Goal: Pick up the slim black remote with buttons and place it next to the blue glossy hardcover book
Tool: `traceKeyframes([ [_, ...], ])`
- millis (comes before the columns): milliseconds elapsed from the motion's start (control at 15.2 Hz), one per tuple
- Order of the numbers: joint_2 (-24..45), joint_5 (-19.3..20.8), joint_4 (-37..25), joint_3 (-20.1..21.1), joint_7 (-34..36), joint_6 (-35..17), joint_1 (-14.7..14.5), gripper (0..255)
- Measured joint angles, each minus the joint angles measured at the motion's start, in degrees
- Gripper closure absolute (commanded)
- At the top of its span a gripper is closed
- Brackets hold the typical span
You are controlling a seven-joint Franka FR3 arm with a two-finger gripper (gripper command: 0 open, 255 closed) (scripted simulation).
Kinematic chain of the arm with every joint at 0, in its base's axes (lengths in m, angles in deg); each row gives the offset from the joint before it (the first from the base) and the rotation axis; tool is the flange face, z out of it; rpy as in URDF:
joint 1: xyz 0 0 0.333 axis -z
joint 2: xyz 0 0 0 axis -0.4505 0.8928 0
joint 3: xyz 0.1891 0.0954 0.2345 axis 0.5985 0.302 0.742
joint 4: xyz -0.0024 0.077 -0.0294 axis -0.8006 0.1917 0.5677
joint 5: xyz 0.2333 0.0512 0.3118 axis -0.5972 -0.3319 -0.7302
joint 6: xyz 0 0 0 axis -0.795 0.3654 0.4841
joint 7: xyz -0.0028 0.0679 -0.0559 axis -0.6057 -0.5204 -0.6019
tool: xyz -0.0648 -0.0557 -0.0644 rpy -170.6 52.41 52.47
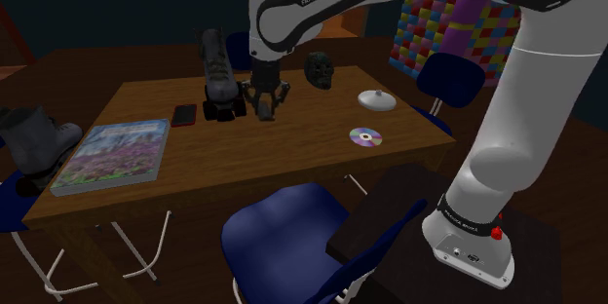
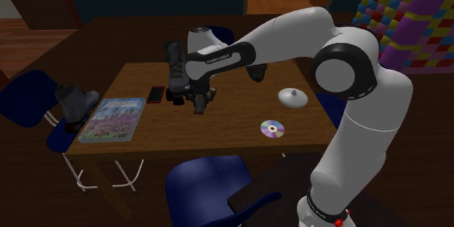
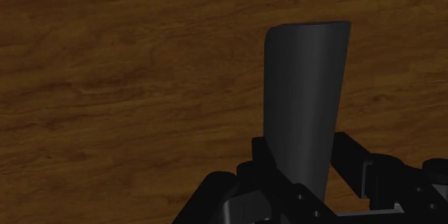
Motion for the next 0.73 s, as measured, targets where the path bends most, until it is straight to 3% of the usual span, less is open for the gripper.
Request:
traceKeyframes([
  [462, 12.1, 5.3, -15.7, 1.6, 8.9, 4.1, -5.8, 255],
  [726, 20.8, 8.4, -28.3, 1.6, 13.1, 8.5, -10.2, 255],
])
